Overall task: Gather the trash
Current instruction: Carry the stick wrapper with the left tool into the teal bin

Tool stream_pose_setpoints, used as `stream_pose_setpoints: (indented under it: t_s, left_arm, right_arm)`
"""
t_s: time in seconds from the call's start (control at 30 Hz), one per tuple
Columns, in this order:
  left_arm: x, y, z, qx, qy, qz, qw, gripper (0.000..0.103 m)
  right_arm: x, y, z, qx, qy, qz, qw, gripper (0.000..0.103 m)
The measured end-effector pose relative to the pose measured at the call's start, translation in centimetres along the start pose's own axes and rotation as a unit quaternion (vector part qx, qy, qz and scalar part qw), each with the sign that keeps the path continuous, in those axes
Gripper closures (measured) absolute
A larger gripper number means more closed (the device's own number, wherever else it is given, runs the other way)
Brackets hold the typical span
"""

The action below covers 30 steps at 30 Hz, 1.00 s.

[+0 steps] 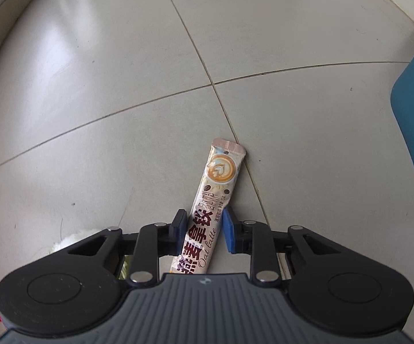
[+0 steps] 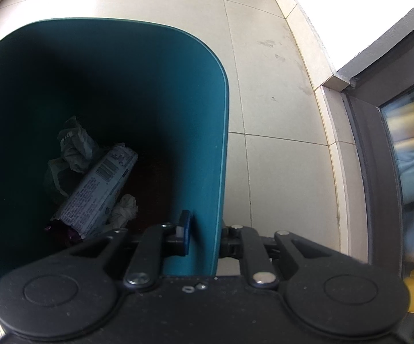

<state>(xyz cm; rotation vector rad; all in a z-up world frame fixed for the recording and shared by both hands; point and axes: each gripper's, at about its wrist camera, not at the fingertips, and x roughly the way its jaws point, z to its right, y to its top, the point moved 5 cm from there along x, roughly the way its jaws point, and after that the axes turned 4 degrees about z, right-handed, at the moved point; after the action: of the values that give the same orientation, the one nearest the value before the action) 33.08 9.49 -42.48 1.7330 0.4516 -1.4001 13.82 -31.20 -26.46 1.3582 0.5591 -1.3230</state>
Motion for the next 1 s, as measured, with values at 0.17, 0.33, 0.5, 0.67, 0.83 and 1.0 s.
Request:
stream_pose_setpoints:
  t_s: [0.17, 0.33, 0.5, 0.67, 0.83, 1.0]
  left_arm:
    - [-1.1, -0.2, -0.7, -0.034, -0.004, -0.001, 0.9994, 0.079]
    - [-4.7, 0.9, -1.7, -0.080, -0.013, 0.017, 0.9966, 0.079]
    - [-10.3, 3.1, -1.7, -0.111, -0.030, 0.031, 0.9928, 0.079]
    - [-17.4, 6.6, 0.2, -0.096, -0.036, 0.053, 0.9933, 0.079]
    - [-24.4, 11.3, 4.6, -0.076, -0.069, 0.087, 0.9910, 0.079]
    - [-28.5, 15.2, 10.5, -0.031, -0.106, 0.112, 0.9876, 0.079]
  right_arm:
    - [-0.1, -0.1, 0.0, -0.001, -0.001, 0.003, 1.000, 0.088]
    - [-0.2, -0.2, 0.0, -0.005, -0.002, 0.009, 1.000, 0.088]
    - [-0.3, -0.3, 0.2, -0.005, 0.002, 0.019, 1.000, 0.088]
    - [-0.5, -0.5, 0.4, -0.021, 0.011, 0.029, 0.999, 0.089]
    - [-0.6, -0.4, 0.6, -0.035, 0.037, 0.047, 0.998, 0.092]
    - [-1.0, -0.6, -0.7, -0.071, 0.062, 0.058, 0.994, 0.093]
